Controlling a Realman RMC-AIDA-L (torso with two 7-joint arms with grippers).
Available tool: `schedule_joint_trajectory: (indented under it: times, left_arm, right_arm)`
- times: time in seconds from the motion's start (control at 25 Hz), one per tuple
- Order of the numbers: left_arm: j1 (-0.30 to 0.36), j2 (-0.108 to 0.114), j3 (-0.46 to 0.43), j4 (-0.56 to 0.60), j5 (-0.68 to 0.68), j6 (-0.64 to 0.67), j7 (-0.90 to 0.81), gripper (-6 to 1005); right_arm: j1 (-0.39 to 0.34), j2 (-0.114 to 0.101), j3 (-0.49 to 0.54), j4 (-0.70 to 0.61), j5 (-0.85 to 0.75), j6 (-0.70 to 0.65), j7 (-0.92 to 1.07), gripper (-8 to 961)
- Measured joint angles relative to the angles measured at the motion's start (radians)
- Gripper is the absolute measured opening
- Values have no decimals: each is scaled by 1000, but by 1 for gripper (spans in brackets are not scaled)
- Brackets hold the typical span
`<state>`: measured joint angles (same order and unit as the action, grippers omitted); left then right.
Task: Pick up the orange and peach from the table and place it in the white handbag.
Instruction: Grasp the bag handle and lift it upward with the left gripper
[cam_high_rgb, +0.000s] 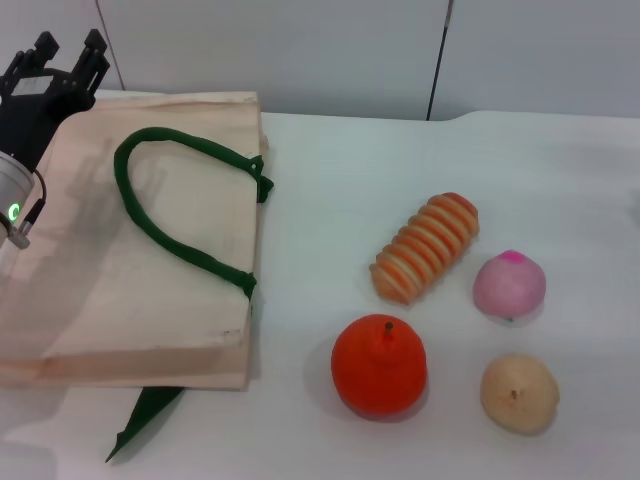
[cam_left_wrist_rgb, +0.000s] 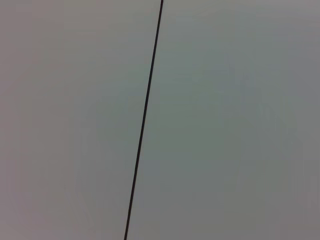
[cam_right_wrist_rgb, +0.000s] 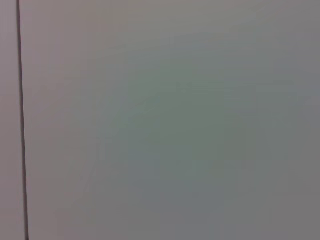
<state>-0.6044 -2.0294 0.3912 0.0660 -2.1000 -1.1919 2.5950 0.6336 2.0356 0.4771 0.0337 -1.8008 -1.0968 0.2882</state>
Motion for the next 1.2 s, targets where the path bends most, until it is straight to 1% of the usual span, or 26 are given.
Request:
schedule_joint_trajectory:
  times: [0.44, 0.56, 0.68, 0.76, 0.88, 0.96, 1.0, 1.2]
  left_arm:
    - [-1, 1, 1, 0, 0, 13, -4, 649]
    - [-2, 2, 11, 3, 15, 32, -59, 649]
    - [-2, 8, 18, 17, 70, 61, -159, 649]
    - [0, 11, 18, 50, 130, 71, -259, 649]
    - [14, 6, 23, 157, 256, 86, -467, 649]
    - [24, 3, 29, 240, 356, 86, -630, 649]
    - [27, 2, 30, 278, 397, 85, -706, 649]
    - [39, 1, 31, 476, 666, 81, -1152, 648]
  right_arm:
    - [3, -1, 1, 0, 0, 20, -2, 880]
    - [8, -4, -8, 0, -6, 30, 1, 880]
    - [11, -8, -25, -5, -30, 32, 29, 879]
    - [20, -15, -52, -28, -80, 31, 108, 879]
    - [45, -22, -96, -115, -199, 6, 301, 879]
    - [60, -20, -128, -196, -277, -44, 417, 879]
    - [67, -20, -152, -251, -330, -97, 488, 879]
    - [79, -20, -194, -311, -365, -162, 560, 879]
